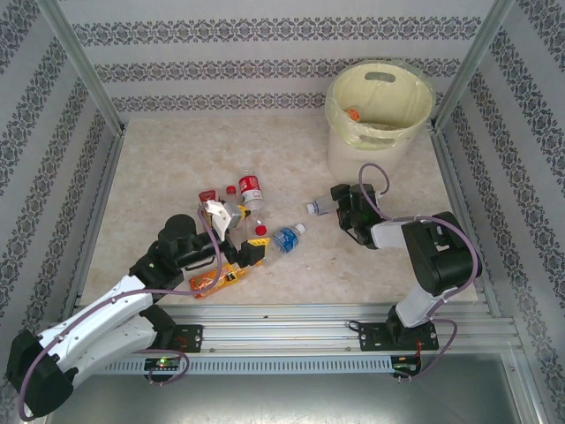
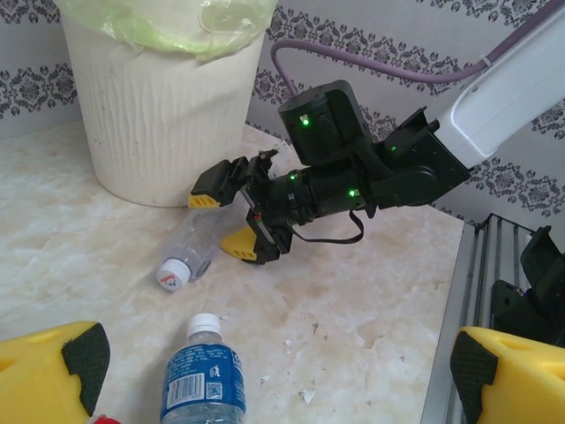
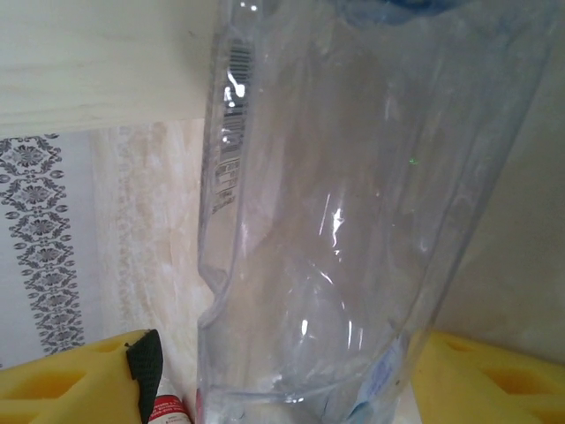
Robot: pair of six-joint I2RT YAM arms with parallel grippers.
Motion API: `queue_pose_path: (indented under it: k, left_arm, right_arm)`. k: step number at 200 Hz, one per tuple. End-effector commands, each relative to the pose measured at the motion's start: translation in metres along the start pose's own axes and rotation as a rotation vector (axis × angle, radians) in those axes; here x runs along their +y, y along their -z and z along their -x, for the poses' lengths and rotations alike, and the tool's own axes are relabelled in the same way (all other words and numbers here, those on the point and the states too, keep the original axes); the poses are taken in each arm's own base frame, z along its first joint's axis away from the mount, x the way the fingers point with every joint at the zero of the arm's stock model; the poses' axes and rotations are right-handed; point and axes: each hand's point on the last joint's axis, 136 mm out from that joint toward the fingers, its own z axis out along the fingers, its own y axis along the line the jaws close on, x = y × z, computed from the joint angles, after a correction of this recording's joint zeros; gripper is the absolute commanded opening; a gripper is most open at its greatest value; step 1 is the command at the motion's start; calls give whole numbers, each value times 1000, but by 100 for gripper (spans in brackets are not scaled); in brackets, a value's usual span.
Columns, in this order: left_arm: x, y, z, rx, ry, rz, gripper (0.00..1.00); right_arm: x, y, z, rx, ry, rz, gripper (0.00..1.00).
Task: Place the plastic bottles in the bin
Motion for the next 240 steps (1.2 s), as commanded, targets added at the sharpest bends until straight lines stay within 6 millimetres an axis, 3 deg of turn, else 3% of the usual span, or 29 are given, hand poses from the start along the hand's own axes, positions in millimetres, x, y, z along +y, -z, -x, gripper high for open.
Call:
queue_pose_path:
  k: [1, 75, 132, 174, 240]
  left_arm:
    - [-7, 3, 17, -32, -37, -13, 100]
    - [-7, 4, 17, -32, -40, -13, 100]
    - [-8, 4, 18, -34, -44, -14, 100]
    - [-8, 4, 18, -33, -45, -15, 100]
    - [-8, 4, 18, -34, -46, -17, 100]
  right_arm:
    - [1, -11, 6, -6, -10, 10, 72]
    - [-7, -21, 10, -3, -35, -2, 62]
    - [4, -17, 12, -3, -10, 22, 55]
    - [17, 2, 13, -18, 31, 45, 55]
    - [40, 56, 19, -59, 109, 93, 55]
